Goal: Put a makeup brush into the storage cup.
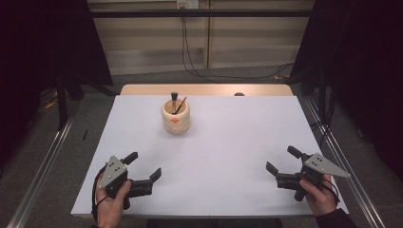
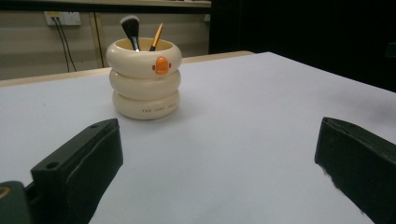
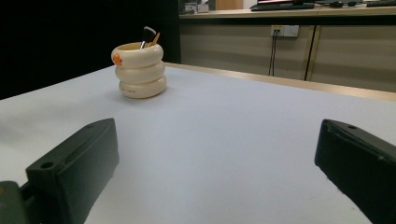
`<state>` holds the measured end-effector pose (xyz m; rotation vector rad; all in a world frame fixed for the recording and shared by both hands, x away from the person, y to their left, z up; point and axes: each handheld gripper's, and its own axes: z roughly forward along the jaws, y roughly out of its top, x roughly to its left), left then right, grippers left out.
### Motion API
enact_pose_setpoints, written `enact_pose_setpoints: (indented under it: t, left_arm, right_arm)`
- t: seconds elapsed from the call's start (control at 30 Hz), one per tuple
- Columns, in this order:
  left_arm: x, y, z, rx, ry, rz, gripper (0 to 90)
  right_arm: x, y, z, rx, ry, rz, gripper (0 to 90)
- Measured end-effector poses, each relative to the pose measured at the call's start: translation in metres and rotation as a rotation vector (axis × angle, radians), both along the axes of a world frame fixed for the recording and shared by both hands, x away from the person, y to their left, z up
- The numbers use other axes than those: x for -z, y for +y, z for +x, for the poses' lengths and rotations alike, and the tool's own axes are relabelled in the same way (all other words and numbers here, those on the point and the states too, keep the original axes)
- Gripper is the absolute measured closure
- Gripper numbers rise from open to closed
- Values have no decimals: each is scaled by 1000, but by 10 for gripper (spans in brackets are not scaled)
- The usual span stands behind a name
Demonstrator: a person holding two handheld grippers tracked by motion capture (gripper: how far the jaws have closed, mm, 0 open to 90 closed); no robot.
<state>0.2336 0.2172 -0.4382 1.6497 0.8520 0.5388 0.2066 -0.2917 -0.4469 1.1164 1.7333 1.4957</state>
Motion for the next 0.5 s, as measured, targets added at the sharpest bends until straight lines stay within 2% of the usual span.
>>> enact_pose_setpoints:
  t: [0.13,0.23,0.5]
  left_arm:
    - [2,6,0,0,-6,-4,20]
    - [2,6,0,19,-2,-18,17]
    - [2,7,-1,8,-4,-32,15]
  right_arm:
    - [0,0,-1,0,-5,-13,0]
    - [0,-1,0,4,-7,-17,0]
    - [0,-2,0,-6,-6,-28,0]
